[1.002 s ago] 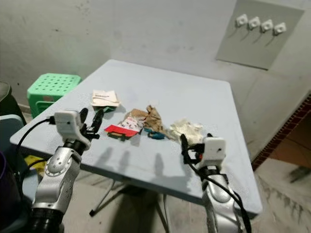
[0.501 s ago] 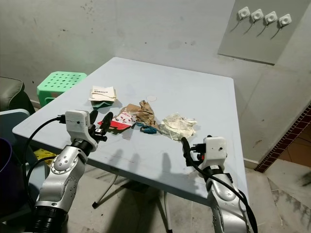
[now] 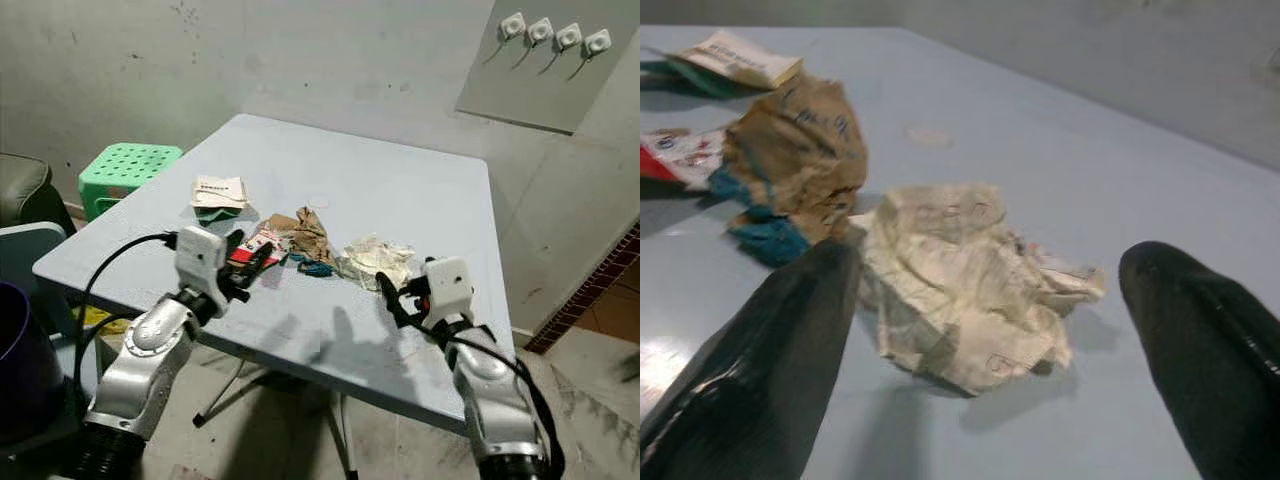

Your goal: Picking trash to rubbish bin

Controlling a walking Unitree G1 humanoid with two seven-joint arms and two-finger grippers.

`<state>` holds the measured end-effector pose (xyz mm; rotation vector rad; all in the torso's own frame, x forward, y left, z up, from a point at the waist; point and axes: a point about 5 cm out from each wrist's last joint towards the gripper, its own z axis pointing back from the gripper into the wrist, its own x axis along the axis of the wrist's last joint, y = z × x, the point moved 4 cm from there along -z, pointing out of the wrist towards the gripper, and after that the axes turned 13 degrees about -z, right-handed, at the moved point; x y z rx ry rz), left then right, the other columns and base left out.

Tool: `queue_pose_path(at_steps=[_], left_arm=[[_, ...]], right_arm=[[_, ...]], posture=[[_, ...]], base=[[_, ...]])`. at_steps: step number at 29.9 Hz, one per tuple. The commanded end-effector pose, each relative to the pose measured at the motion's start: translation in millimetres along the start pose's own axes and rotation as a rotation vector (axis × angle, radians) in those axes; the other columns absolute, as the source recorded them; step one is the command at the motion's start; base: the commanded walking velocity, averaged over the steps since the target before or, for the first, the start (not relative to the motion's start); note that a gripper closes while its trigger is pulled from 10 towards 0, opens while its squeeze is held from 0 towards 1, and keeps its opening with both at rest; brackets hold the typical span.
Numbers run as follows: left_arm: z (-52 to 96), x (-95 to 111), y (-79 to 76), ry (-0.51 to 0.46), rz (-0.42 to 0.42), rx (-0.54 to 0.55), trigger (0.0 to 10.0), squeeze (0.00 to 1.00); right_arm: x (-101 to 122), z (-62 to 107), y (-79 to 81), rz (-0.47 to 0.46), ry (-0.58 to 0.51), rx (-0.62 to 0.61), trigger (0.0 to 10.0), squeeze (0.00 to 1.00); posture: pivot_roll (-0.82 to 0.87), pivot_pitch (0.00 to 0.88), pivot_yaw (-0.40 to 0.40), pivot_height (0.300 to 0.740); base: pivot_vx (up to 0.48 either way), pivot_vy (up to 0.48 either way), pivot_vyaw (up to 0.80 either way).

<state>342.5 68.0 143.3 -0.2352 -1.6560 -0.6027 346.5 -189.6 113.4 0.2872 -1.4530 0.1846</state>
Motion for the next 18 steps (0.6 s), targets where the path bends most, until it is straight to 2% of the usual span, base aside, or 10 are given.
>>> queue_pose_path(at_steps=[1, 12, 18], left_arm=[[-0.6, 5.2, -2.4, -0.011, -0.012, -0.015, 10.0, 0.00], [0.7, 13.4, -0.8, -0.034, 0.010, -0.010, 10.0, 0.00], [6.3, 14.4, 0.3, -0.032, 0.020, 0.006, 10.0, 0.00]], right_arm=[[0.7, -2.9, -4.0, 0.026, 0.018, 0.020, 10.0, 0.00], [9.6, -26.6, -15.1, 0.095, 0.090, 0.113, 10.0, 0.00], [14.8, -35.0, -19.2, 0.094, 0.101, 0.137, 10.0, 0.00]], posture=[[0.01, 0.000, -0.062, 0.740], [0.03, 0.000, -0.077, 0.740], [0.05, 0.006, -0.089, 0.740]], base=[[0.000, 0.000, 0.00], [0.000, 0.000, 0.00], [0.000, 0.000, 0.00]])
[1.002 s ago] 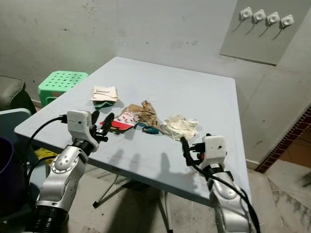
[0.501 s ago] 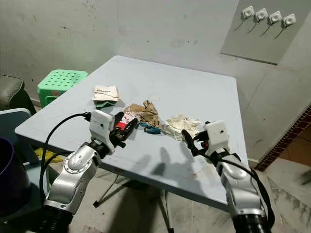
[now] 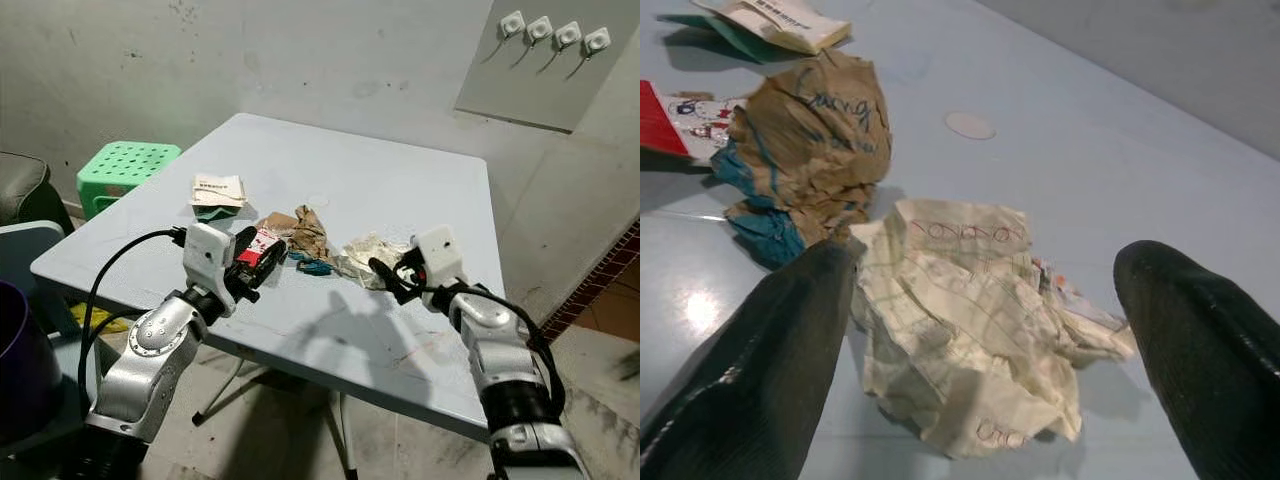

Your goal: Picking trash to rubbish bin

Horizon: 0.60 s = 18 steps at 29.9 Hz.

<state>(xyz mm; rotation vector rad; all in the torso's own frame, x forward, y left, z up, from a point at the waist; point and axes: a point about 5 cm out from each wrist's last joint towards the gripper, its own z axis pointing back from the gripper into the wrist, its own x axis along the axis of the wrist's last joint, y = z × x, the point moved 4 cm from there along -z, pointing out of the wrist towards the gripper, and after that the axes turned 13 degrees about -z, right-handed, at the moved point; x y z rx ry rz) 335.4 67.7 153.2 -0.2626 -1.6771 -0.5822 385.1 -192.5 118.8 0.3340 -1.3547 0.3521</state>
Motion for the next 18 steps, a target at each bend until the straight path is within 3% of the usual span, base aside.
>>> queue_pose_path(at_steps=[1, 18], left_arm=[[3.0, 3.6, 1.5, -0.004, 0.000, 0.011, 10.0, 0.00], [22.3, 2.8, -1.8, 0.035, 0.037, 0.029, 10.0, 0.00]], right_arm=[[5.7, -0.2, -5.7, 0.013, 0.004, 0.006, 10.0, 0.00], [6.7, -11.1, -7.5, -0.021, 0.042, 0.024, 10.0, 0.00]], posture=[[0.05, 0.012, -0.092, 0.740], [0.07, 0.094, -0.090, 0.740]], base=[[0.000, 0.000, 0.00], [0.000, 0.000, 0.00]])
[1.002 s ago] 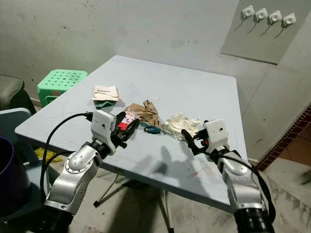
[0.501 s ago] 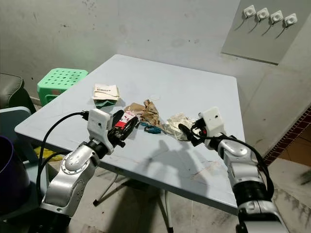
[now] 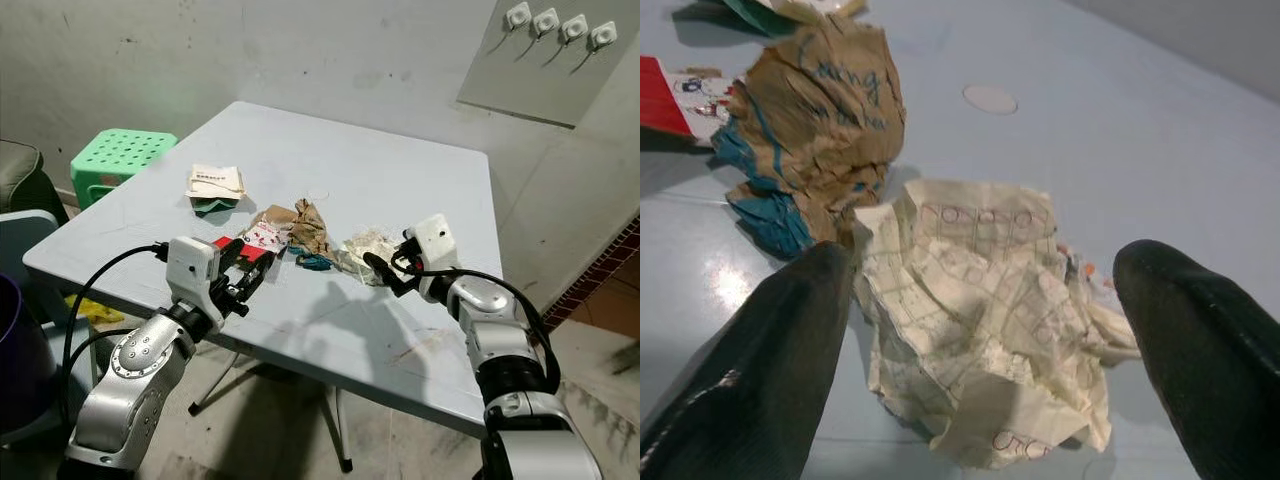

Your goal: Picking trash to rubbish bin

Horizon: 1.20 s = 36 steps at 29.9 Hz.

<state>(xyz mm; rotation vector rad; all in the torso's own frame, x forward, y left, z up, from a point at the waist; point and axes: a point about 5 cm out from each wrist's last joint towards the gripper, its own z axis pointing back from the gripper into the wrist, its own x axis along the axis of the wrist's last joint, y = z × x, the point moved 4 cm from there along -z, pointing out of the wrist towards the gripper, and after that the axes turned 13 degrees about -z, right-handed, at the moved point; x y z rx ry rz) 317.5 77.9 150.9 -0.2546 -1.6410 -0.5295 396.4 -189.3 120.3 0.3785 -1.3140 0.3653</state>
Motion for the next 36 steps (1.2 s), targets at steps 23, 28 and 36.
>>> queue_pose_path(at_steps=[23, 28, 36], left_arm=[[15.8, 3.9, 6.4, 0.044, 0.018, 0.031, 10.0, 0.00], [15.5, 4.3, 8.0, 0.049, 0.019, 0.037, 10.0, 0.00], [12.3, 5.7, 9.1, 0.043, 0.012, 0.040, 10.0, 0.00]], right_arm=[[-38.1, -6.8, 20.0, -0.034, 0.131, 0.076, 0.0, 0.00], [-39.5, -5.5, 16.9, -0.051, 0.139, 0.060, 0.0, 0.00], [-36.7, -2.7, 11.9, -0.053, 0.112, 0.038, 0.0, 0.00]], posture=[[0.09, 0.171, -0.081, 0.740], [0.08, 0.169, -0.080, 0.740], [0.08, 0.159, -0.079, 0.740]], base=[[0.000, 0.000, 0.00], [0.000, 0.000, 0.00], [0.000, 0.000, 0.00]])
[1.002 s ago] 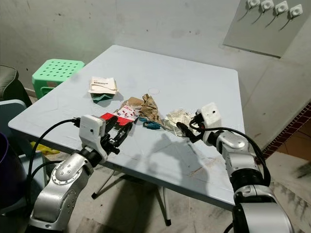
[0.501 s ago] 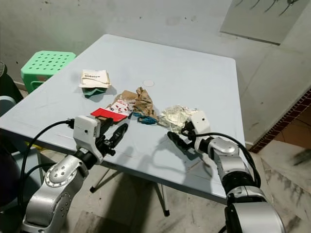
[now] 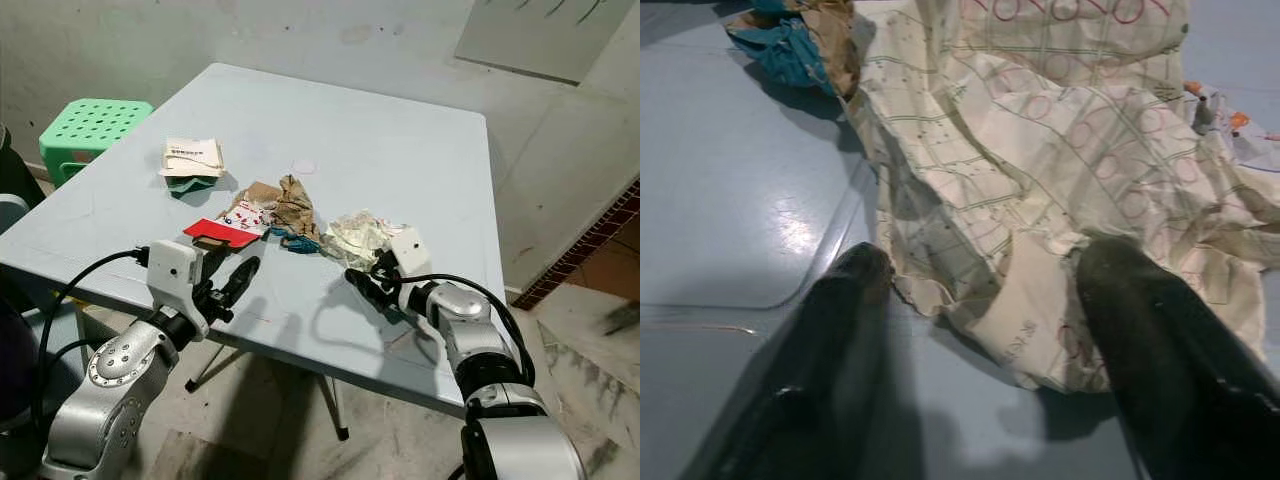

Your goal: Picking trash to rubbish bin

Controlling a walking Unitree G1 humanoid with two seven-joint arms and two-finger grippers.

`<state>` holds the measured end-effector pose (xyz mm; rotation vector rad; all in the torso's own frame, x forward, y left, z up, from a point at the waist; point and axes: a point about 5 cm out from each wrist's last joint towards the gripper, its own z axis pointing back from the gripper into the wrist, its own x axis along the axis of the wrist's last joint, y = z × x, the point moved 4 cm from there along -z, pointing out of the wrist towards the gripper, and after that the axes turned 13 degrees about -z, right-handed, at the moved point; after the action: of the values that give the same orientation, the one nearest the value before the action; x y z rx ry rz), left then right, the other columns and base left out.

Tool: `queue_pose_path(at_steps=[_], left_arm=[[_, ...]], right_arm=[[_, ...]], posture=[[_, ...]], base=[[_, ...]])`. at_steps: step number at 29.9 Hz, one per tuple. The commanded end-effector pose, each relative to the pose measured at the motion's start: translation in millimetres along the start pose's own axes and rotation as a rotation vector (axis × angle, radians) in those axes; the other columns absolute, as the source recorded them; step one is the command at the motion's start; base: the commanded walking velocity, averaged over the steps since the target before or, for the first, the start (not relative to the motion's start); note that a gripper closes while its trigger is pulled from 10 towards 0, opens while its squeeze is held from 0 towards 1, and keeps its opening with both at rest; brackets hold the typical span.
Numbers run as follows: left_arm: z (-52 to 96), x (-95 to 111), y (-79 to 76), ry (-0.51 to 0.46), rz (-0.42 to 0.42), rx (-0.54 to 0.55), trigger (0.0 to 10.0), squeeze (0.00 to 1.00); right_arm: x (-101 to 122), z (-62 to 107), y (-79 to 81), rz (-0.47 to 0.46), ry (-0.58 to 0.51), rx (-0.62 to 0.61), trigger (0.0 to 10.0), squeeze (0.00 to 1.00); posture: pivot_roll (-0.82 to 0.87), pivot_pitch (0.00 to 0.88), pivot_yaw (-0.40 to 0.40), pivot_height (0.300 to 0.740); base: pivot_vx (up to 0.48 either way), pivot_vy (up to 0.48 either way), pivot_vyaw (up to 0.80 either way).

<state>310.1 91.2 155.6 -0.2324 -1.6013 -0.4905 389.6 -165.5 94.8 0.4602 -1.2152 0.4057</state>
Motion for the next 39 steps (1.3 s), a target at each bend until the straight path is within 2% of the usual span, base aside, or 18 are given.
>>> queue_pose_path(at_steps=[1, 7, 9, 21, 27, 32, 36, 37, 39], left_arm=[[-0.4, 1.9, 0.0, -0.002, -0.008, 0.006, 10.0, 0.00], [-4.6, 3.9, 0.4, -0.010, -0.012, 0.006, 10.0, 0.00], [-5.4, 4.5, -0.2, -0.013, -0.018, 0.006, 10.0, 0.00], [-10.2, 6.9, -1.2, -0.033, -0.027, 0.017, 10.0, 0.00], [-11.0, 8.7, 5.1, -0.048, -0.045, 0.038, 10.0, 0.00], [-16.3, 12.2, 15.8, -0.072, -0.092, 0.073, 10.0, 0.00], [-19.3, 13.3, 18.5, -0.079, -0.076, 0.067, 10.0, 0.00], [-21.3, 13.9, 18.3, -0.085, -0.073, 0.060, 10.0, 0.00], [-24.0, 15.5, 20.3, -0.090, -0.070, 0.049, 10.0, 0.00]], right_arm=[[-11.7, 8.0, -10.7, -0.021, 0.031, -0.055, 0.0, 0.00], [-12.3, 11.4, -15.2, -0.047, 0.036, -0.070, 0.0, 0.00], [-10.7, 13.2, -16.2, -0.026, 0.022, -0.077, 0.0, 0.00], [-11.0, 21.9, -18.6, -0.043, -0.029, -0.090, 0.0, 0.00], [-7.7, 24.6, -18.1, -0.064, -0.059, -0.093, 0.0, 0.00], [5.0, 27.1, -19.5, -0.095, -0.142, -0.124, 0.0, 0.00], [14.3, 33.2, -23.8, -0.064, -0.201, -0.172, 0.0, 0.00], [15.1, 35.4, -25.4, -0.100, -0.211, -0.174, 0.0, 0.00], [18.5, 39.7, -27.7, -0.088, -0.230, -0.201, 0.0, 0.00]], posture=[[0.08, 0.156, -0.077, 0.740], [0.08, 0.141, -0.079, 0.740], [0.08, 0.139, -0.080, 0.740], [0.08, 0.105, -0.092, 0.740], [0.08, 0.095, -0.096, 0.740], [0.07, 0.079, -0.093, 0.740], [0.07, 0.062, -0.088, 0.740], [0.07, 0.054, -0.086, 0.740], [0.06, 0.042, -0.085, 0.740]], base=[[0.000, 0.000, 0.00], [0.000, 0.000, 0.00], [0.000, 0.000, 0.00], [0.000, 0.000, 0.00], [0.000, 0.000, 0.00], [0.000, 0.000, 0.00], [0.000, 0.000, 0.00], [0.000, 0.000, 0.00], [0.000, 0.000, 0.00]])
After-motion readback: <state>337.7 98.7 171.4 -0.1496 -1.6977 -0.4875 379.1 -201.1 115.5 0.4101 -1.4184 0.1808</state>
